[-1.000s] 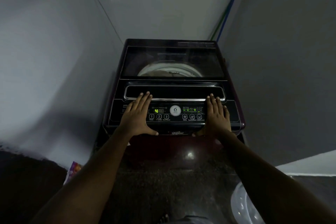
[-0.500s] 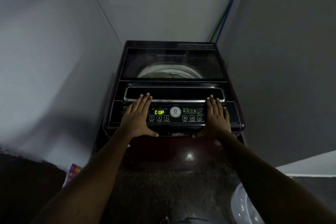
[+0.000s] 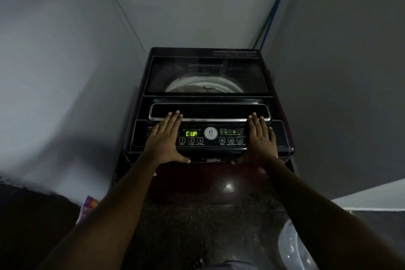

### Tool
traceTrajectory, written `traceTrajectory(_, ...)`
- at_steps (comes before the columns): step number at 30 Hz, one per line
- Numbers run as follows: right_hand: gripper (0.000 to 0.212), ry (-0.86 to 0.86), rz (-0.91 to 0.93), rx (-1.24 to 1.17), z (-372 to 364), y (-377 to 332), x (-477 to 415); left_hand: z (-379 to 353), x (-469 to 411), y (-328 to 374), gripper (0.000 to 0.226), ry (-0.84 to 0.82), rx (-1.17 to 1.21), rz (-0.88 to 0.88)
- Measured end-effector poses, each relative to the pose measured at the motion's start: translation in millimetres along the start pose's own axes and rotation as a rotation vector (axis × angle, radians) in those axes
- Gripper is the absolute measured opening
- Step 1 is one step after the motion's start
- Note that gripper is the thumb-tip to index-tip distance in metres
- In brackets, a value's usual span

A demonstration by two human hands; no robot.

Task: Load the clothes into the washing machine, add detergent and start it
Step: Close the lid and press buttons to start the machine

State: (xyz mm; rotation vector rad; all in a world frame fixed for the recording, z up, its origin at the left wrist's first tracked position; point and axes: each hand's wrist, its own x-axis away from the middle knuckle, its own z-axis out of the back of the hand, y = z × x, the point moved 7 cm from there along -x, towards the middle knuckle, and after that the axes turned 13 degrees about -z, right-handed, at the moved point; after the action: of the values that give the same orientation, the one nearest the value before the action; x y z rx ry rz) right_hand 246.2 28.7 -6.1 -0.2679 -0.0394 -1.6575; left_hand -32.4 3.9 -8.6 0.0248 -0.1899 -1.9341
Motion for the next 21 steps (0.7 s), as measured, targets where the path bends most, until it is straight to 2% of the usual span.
traceTrajectory(16, 0.163, 0.009, 0.024, 0.005, -2.0, 1.3, -2.4, -1.9, -1.1, -0.9, 0.153, 0.002, 0.006, -0.015)
traceTrajectory(21, 0.158, -0.018, 0.044, -0.095, 1.2, 2.1, -4.6, -2.3, -1.8, -2.7, 0.155, -0.009, 0.006, -0.019)
